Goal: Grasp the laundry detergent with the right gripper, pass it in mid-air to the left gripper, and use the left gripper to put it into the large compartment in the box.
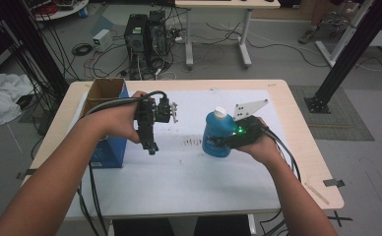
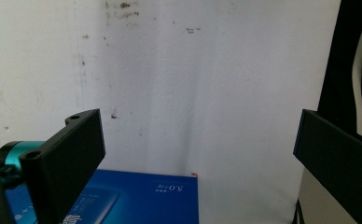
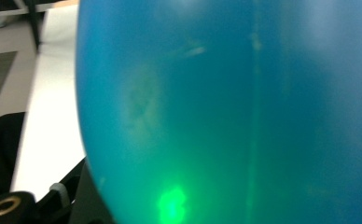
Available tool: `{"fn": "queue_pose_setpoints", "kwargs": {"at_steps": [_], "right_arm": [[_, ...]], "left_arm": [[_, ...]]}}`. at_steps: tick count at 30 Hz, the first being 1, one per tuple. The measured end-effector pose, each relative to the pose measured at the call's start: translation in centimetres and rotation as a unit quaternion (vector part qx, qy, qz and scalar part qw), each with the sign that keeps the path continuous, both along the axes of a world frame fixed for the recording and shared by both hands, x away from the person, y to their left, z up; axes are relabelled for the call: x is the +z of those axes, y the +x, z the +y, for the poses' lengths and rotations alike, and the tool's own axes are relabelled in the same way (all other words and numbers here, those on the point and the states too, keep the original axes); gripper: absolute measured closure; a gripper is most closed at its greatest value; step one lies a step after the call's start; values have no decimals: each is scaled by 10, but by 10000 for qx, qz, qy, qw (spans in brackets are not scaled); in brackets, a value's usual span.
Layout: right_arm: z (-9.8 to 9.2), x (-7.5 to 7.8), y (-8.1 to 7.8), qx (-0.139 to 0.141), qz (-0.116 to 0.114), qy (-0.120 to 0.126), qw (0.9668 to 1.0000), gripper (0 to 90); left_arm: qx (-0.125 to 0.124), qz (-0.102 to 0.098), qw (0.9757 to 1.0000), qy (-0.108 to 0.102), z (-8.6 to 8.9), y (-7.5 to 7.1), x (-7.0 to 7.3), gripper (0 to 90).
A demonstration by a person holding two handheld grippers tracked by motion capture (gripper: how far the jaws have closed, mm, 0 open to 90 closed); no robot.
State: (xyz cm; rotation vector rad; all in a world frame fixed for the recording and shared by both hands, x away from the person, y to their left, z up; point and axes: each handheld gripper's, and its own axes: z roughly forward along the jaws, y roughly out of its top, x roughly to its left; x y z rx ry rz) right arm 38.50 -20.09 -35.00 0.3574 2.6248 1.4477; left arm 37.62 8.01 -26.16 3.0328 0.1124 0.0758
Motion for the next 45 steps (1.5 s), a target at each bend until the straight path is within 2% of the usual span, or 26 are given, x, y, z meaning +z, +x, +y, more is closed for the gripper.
{"fn": "queue_pose_setpoints", "kwargs": {"at_steps": [6, 9, 10, 12, 21, 32, 34, 45], "right_arm": [[18, 4, -16, 423, -94, 8, 9991, 460], [21, 5, -18, 490, -77, -8, 9988, 460], [31, 4, -25, 705, -78, -35, 9975, 460], [36, 3, -29, 813, -47, -48, 9967, 460], [56, -8, -39, 1125, 42, -63, 9936, 460], [75, -10, -44, 1327, 70, -9, 9911, 460], [84, -11, -44, 1383, 84, 35, 9903, 460], [92, -8, -43, 1408, 77, 90, 9900, 459]], "left_arm": [[-143, -51, 9999, 4, -9, -11, 12, 20], [-174, -36, 9998, 2, -10, -12, 14, 21], [-258, -51, 9997, -27, -15, -17, 18, 21], [-319, -39, 9995, -35, -17, -20, 20, 20], [-560, -21, 9984, -8, -30, -31, 23, 20], [-730, 8, 9973, -29, -43, -37, 22, 21], [-755, 23, 9971, -22, -46, -38, 21, 21], [-846, 5, 9964, -30, -56, -37, 16, 21]]}}
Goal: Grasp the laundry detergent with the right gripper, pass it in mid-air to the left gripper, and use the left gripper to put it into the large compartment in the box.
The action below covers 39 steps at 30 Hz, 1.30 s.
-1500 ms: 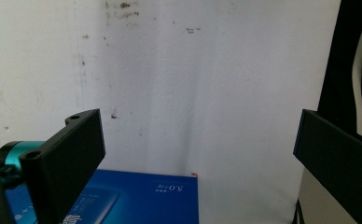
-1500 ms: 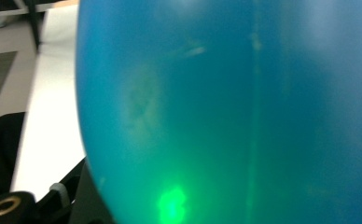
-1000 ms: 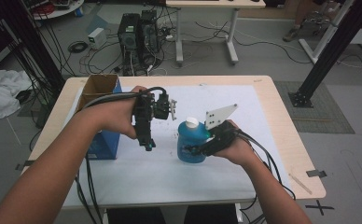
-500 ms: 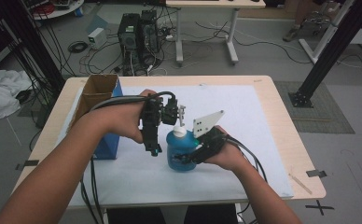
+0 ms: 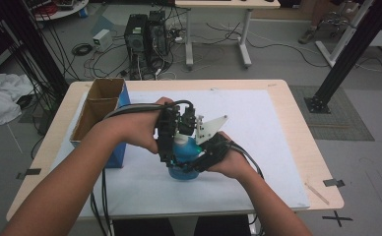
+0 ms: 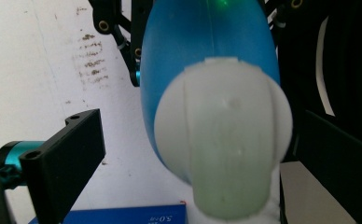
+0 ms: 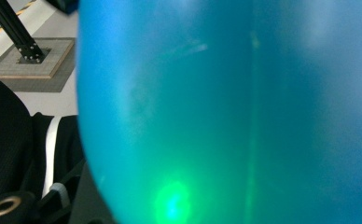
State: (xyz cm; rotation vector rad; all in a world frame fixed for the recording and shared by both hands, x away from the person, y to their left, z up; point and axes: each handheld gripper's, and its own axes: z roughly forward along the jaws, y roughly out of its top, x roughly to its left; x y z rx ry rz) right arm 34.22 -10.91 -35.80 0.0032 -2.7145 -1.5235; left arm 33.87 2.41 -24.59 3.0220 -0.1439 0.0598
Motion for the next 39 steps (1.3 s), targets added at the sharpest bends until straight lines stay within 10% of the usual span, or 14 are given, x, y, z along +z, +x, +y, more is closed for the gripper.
{"fn": "queue_pose_setpoints", "kwargs": {"at_steps": [39], "right_arm": [[7, -1, 1, -2, -1, 48, 10000, 461]], "left_arm": [[-104, -47, 9999, 53, -9, 3, -13, 243]]}}
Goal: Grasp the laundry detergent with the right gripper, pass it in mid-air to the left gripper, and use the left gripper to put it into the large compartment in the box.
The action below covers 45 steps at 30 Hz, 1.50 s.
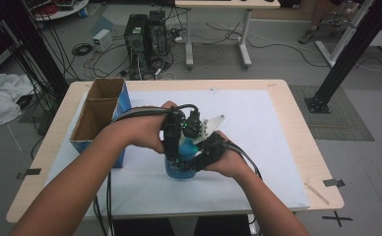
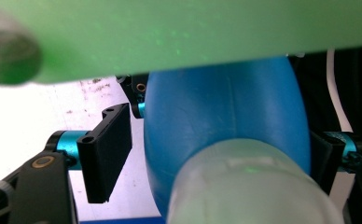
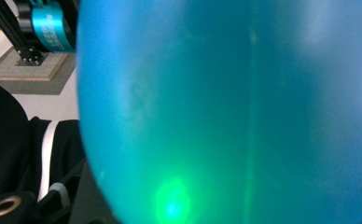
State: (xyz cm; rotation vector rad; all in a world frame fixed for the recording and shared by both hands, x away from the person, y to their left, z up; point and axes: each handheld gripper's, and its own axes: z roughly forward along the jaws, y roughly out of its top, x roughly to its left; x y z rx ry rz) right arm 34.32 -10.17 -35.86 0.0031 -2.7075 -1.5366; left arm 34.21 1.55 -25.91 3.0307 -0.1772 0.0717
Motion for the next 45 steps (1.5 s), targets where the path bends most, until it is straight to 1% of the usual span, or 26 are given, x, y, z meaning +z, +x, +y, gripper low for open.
{"fn": "queue_pose_setpoints", "kwargs": {"at_steps": [4, 7, 10, 14, 15, 17, 22, 24, 25, 29, 31, 32, 33, 34, 36, 37, 39, 42, 45], "right_arm": [[0, 0, 0, -4, 0, 20, 10000, 462], [0, 0, 1, -16, 19, 58, 10000, 462], [0, 0, 1, -13, 31, 48, 10000, 462], [0, -1, 2, -12, 32, 40, 10000, 462], [0, -1, 2, -23, 63, 23, 10000, 463], [0, -1, 3, -22, 59, 14, 10000, 463], [1, -2, 3, -53, 112, 6, 9999, 461], [1, -2, 3, -36, 124, -3, 9999, 460], [1, -2, 4, 36, 135, 0, 9999, 453], [1, -3, 5, 57, 213, 21, 9998, 444], [1, -3, 5, 57, 197, 62, 9998, 435], [0, -2, 5, 30, 302, 157, 9994, 394], [0, -2, 5, 30, 302, 157, 9994, 394], [-2, 0, 7, 56, 308, 235, 9992, 351], [-3, 0, 7, 29, 314, 248, 9992, 351], [-4, 0, 6, -28, 328, 208, 9992, 326], [-5, 0, 6, -36, 329, 182, 9993, 324], [-6, 1, 5, -77, 318, 171, 9993, 306], [-7, 1, 6, -129, 310, 164, 9993, 298]], "left_arm": [[33, 56, 10000, 6, 0, 0, 0, 273], [50, 73, 9999, 53, 0, 0, -1, 296], [30, 73, 9999, 64, 1, 0, -1, 321], [41, 122, 9999, 66, 1, 0, -1, 365], [48, 97, 9999, 67, 0, 0, -1, 373], [91, 101, 9999, 50, 1, -1, -2, 375], [116, 92, 9998, 99, 1, 1, -2, 380], [138, 114, 9998, 122, 1, 0, -2, 381], [147, 110, 9997, 142, 1, 1, -2, 381], [210, 170, 9994, 198, 0, 1, -2, 382], [203, 166, 9995, 192, 0, 1, -1, 381], [168, 156, 9995, 199, -1, 1, 0, 381], [172, 155, 9995, 223, -1, 1, 0, 381], [180, 138, 9995, 215, -1, 1, 0, 381], [180, 138, 9995, 215, -1, 1, 0, 381], [185, 142, 9995, 191, -1, 1, 1, 381], [222, 158, 9994, 194, 0, 1, 1, 381], [180, 133, 9996, 184, 0, 2, 3, 381], [183, 154, 9996, 177, 0, 2, 4, 381]]}}
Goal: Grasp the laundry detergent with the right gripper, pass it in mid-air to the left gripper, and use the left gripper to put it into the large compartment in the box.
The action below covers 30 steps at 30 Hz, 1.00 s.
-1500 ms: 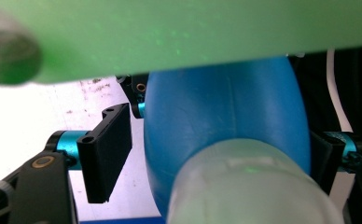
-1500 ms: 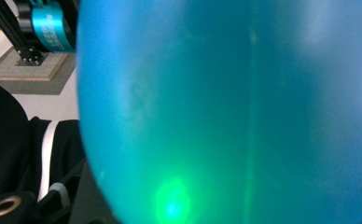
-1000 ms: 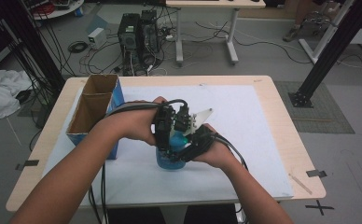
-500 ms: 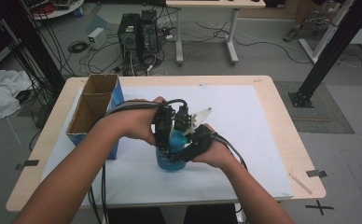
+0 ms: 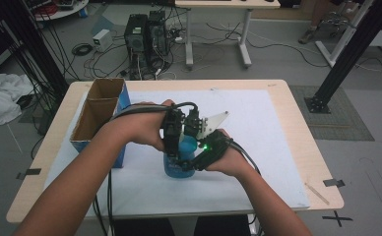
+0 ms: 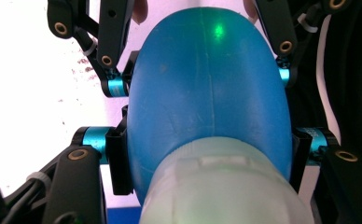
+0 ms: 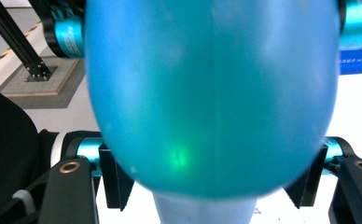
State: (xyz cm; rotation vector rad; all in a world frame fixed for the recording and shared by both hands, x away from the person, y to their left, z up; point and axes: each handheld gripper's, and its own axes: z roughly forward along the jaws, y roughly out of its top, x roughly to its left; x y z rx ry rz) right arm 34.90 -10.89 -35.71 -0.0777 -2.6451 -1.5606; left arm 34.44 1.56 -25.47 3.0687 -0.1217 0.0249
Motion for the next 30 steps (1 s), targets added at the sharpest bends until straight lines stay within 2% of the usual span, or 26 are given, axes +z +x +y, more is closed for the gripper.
{"fn": "queue_pose_setpoints", "kwargs": {"at_steps": [4, 8, 12, 16, 24, 29, 30], "right_arm": [[-1, 0, 0, -19, 21, -87, 10000, 269], [-3, 1, -1, -29, 42, -147, 9999, 239], [-7, 2, 1, 33, 37, -274, 9996, 233], [-10, 4, 2, 16, 3, -279, 9996, 229], [-27, 13, 3, -165, -113, -430, 9989, 218], [-31, 17, 3, -173, -171, -501, 9984, 216], [-32, 19, 3, -219, -202, -544, 9981, 170]], "left_arm": [[52, 8, 10000, 8, 1, 0, 2, 382], [148, 132, 9998, 33, 2, 3, 5, 381], [206, 109, 9997, 75, 3, 5, 7, 381], [260, 97, 9996, 111, 5, 7, 9, 380], [403, 89, 9991, 63, 12, 11, 28, 380], [639, 65, 9979, 14, 21, 15, 45, 380], [756, 56, 9971, 1, 24, 16, 52, 380]]}}
